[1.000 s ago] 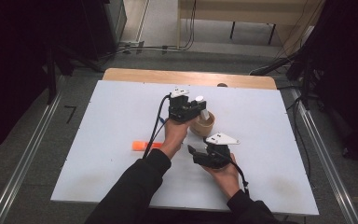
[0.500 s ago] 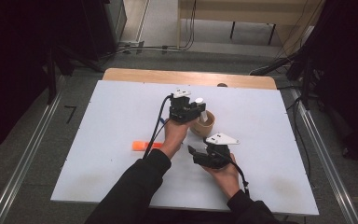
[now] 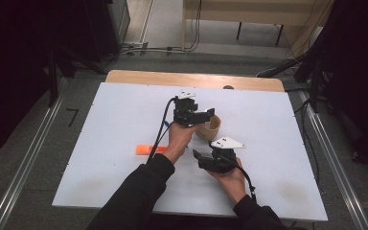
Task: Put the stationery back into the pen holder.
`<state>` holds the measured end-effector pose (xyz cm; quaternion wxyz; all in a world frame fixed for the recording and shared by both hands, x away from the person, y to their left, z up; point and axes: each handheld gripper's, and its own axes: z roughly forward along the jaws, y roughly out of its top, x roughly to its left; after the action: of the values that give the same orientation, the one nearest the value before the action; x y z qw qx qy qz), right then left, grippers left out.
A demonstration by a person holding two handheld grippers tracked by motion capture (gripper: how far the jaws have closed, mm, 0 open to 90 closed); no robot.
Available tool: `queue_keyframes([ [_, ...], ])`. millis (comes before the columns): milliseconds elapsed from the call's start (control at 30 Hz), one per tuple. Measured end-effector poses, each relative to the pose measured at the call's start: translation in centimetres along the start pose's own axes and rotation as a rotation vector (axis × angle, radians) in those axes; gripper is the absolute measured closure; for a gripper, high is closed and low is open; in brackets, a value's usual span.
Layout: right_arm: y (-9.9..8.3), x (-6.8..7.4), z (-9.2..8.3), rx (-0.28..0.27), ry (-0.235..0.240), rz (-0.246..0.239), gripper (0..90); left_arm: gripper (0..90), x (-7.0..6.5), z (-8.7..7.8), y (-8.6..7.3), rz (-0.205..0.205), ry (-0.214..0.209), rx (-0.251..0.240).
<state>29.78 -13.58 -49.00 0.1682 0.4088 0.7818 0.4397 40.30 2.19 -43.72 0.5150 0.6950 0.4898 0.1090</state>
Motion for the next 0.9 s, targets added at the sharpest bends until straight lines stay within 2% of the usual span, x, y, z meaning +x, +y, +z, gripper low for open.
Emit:
queue_keyframes([
  [167,0.0,0.0,0.0,-0.003,-0.002,-0.002,28.4,19.7,-0.2,-0.7,0.1,-0.006,-0.011,-0.015],
  [467,0.0,0.2,0.1,-0.011,0.002,-0.017,28.3,19.6,-0.5,-2.8,-0.6,-0.005,-0.013,-0.056],
  [600,-0.1,0.2,0.1,-0.01,0.005,-0.022,28.3,19.5,-0.3,-3.8,-1.0,-0.022,-0.032,-0.059],
  [767,-0.1,0.2,0.1,-0.008,0.004,-0.023,28.2,19.5,0.1,-5.7,-1.7,-0.013,-0.022,-0.071],
  [900,-0.1,0.2,0.1,-0.012,0.003,-0.024,28.2,18.8,0.9,-7.5,-2.5,-0.025,-0.018,-0.081],
])
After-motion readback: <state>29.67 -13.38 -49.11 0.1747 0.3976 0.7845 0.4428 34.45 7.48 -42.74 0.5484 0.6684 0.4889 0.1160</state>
